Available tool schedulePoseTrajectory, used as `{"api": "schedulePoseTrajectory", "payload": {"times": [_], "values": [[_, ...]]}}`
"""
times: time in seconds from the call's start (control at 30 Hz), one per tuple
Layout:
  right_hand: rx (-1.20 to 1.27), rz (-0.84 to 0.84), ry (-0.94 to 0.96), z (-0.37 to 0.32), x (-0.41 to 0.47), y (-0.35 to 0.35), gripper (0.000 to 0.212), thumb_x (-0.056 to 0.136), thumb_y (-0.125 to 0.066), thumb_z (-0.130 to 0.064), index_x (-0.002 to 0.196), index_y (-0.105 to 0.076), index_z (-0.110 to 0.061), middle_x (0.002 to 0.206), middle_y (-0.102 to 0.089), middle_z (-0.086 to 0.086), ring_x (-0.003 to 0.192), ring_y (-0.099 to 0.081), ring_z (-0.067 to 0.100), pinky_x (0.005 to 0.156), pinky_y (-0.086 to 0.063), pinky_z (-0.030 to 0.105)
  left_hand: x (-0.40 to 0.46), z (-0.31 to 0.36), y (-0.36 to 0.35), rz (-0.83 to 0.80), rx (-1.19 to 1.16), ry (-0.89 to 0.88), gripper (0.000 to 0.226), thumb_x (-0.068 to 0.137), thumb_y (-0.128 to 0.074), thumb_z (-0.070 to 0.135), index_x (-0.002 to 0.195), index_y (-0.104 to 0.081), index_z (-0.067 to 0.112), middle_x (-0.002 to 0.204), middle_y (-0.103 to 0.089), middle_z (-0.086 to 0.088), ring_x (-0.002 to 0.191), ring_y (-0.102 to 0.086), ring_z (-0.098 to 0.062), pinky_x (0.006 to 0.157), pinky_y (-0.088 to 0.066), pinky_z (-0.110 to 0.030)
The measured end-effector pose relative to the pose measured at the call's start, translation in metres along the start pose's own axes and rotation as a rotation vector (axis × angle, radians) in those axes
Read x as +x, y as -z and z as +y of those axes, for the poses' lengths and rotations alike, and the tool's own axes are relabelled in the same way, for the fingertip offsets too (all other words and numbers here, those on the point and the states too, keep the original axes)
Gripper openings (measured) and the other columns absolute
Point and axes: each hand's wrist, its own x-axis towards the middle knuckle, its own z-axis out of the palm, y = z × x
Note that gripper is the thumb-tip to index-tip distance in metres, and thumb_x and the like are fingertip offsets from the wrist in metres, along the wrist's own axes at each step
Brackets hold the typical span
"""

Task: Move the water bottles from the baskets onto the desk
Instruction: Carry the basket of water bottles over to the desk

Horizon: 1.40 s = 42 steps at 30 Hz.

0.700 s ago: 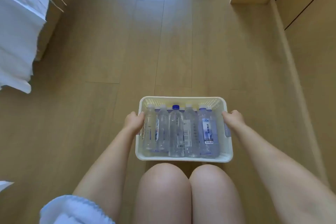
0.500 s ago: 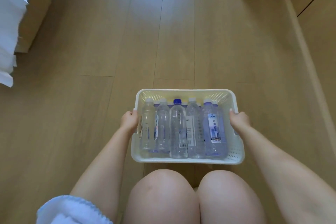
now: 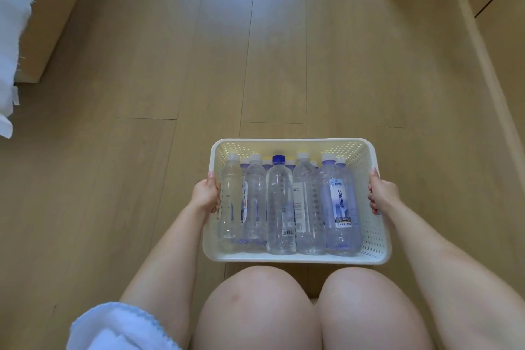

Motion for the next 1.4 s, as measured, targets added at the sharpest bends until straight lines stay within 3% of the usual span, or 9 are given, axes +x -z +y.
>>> {"api": "schedulePoseTrajectory", "payload": {"times": [0.23,0.4,0.6,0.7,0.77,0.9,1.17,1.27,1.4], "values": [[-0.002,0.043,-0.006,-0.024,-0.028,0.019,0.048,0.097,-0.032,-0.052,0.062,-0.034,-0.019,0.055,-0.032,0.0,0.047,-0.026,0.015,0.048,-0.024,0.026,-0.025,0.043,0.017,-0.023,0.0,-0.013,0.049,0.101,-0.026,0.042,0.062,-0.035,0.014,0.056,-0.033,-0.003,0.046,-0.028,-0.015,0.045,-0.024,-0.025],[0.032,0.089,0.02,-0.108,-0.105,0.074,0.049,0.096,-0.035,-0.051,0.06,-0.036,-0.018,0.054,-0.034,0.002,0.046,-0.029,0.016,0.047,-0.027,0.026,-0.099,0.138,0.057,0.01,-0.015,-0.063,0.047,0.101,-0.028,0.043,0.063,-0.035,0.016,0.055,-0.033,-0.001,0.034,-0.029,-0.008,0.041,-0.022,-0.021],[-0.011,0.138,0.056,-0.226,-0.223,0.157,0.047,0.095,-0.034,-0.054,0.061,-0.04,-0.02,0.06,-0.042,0.0,0.05,-0.036,0.017,0.048,-0.03,0.027,-0.23,0.252,0.119,0.061,-0.079,-0.042,0.049,0.1,-0.026,0.048,0.063,-0.035,0.017,0.057,-0.032,-0.001,0.047,-0.025,-0.013,0.046,-0.021,-0.025],[-0.053,0.167,0.052,-0.272,-0.282,0.198,0.048,0.086,-0.03,-0.062,0.06,-0.039,-0.022,0.063,-0.041,-0.001,0.052,-0.035,0.016,0.049,-0.028,0.026,-0.298,0.302,0.152,0.128,-0.087,0.033,0.062,0.097,-0.023,0.056,0.073,-0.056,0.01,0.059,-0.037,-0.003,0.046,-0.029,-0.016,0.045,-0.024,-0.024],[-0.06,0.182,0.035,-0.298,-0.312,0.224,0.05,0.077,-0.024,-0.067,0.062,-0.042,-0.023,0.065,-0.041,0.0,0.053,-0.034,0.016,0.051,-0.027,0.027,-0.337,0.333,0.172,0.171,-0.024,0.053,0.073,0.095,-0.023,0.057,0.105,-0.063,-0.003,0.07,-0.051,-0.01,0.05,-0.044,-0.021,0.048,-0.036,-0.027],[-0.068,0.215,0.045,-0.341,-0.377,0.266,0.062,0.084,-0.027,-0.053,0.104,-0.061,-0.006,0.087,-0.05,0.012,0.074,-0.047,0.025,0.063,-0.036,0.034,-0.41,0.387,0.206,0.244,0.108,0.02,0.072,0.097,-0.022,0.054,0.112,-0.06,-0.005,0.114,-0.062,-0.023,0.093,-0.064,-0.036,0.079,-0.053,-0.04],[-0.059,0.177,0.107,-0.385,-0.435,0.31,0.038,0.092,-0.031,-0.041,0.099,-0.052,-0.01,0.09,-0.047,0.013,0.053,-0.037,0.021,0.043,-0.031,0.026,-0.474,0.438,0.237,0.218,0.1,-0.037,0.065,0.097,-0.029,0.051,0.124,-0.053,-0.003,0.125,-0.058,-0.021,0.1,-0.063,-0.031,0.057,-0.047,-0.028],[-0.046,0.121,0.125,-0.401,-0.438,0.319,0.032,0.091,-0.031,-0.039,0.094,-0.048,-0.012,0.08,-0.045,0.01,0.052,-0.034,0.02,0.043,-0.029,0.026,-0.479,0.45,0.236,0.219,0.067,-0.058,0.062,0.098,-0.029,0.048,0.124,-0.054,-0.003,0.116,-0.061,-0.02,0.088,-0.062,-0.029,0.058,-0.047,-0.028],[-0.047,0.094,0.155,-0.429,-0.435,0.328,0.027,0.088,-0.031,-0.034,0.084,-0.047,-0.012,0.066,-0.039,0.004,0.052,-0.034,0.019,0.044,-0.029,0.027,-0.481,0.471,0.234,0.232,0.023,-0.064,0.055,0.099,-0.031,0.042,0.116,-0.058,-0.003,0.076,-0.052,-0.01,0.062,-0.049,-0.019,0.052,-0.04,-0.024]]}}
